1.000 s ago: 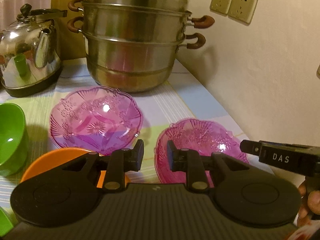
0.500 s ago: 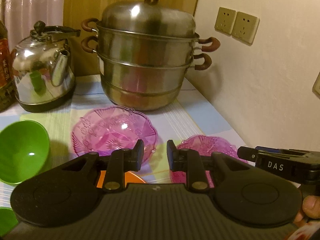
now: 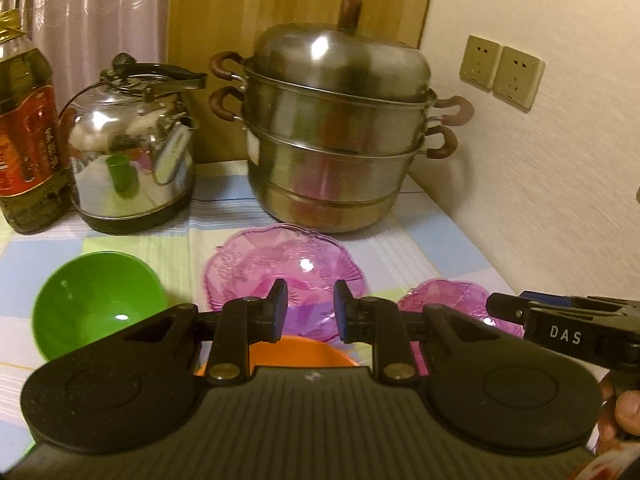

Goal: Organize plates and bowls

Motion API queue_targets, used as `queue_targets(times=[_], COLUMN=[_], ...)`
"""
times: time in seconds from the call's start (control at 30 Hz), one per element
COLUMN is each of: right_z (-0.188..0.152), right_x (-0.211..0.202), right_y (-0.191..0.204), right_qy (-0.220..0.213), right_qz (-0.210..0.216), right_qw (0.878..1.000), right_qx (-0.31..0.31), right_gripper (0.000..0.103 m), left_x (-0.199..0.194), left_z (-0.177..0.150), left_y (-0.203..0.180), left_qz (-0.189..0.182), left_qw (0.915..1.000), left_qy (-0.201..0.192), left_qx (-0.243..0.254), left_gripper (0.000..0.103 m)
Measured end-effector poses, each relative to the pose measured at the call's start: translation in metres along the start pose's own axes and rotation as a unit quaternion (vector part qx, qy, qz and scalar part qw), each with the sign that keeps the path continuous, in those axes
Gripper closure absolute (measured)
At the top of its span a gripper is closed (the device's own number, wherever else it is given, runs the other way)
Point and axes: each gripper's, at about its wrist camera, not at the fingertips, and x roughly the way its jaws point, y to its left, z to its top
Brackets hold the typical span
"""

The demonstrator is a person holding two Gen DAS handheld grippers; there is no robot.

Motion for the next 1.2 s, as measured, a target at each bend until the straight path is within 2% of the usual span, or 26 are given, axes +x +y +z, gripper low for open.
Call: queue_targets(times=[0.23,0.47,0.7,0.9,1.2], right_z=[0.001,0.01,0.021,0.028,0.033], right_x=[0.003,0.022,0.05,0.077,0.115], right_y=[0.02,0.035,0.039,0.037,0.036], right_qy=[-0.001,0.004,0.021,0.044,0.08], right_qz=[0.014,0.029,0.044,0.058,0.068], right_qw=[1.0,1.0,0.999,0.997,0.993], right_qx=[-0.011,-0.01,0.011,0.029,0.048], right_gripper=[0.064,0.064,0.064,0.064,0.064], left_x=[-0.001,0.023,0.054,0.079,0.1], left_z=[0.01,0.017,0.017,0.01,0.006], left_y=[0.044,0.072,0.083,0.086,0.095], left_qz=[0.034,0.031,0.017,0.023,0.023], left_qw=[0.9991,0.9979,0.9954,0.9923,0.988], left_qy=[0.0,0.025,0.056,0.088,0.105], left_qx=[-0.024,-0.052,-0.075,-0.085,-0.11], left_gripper=[0.081,0.081,0.081,0.081,0.081])
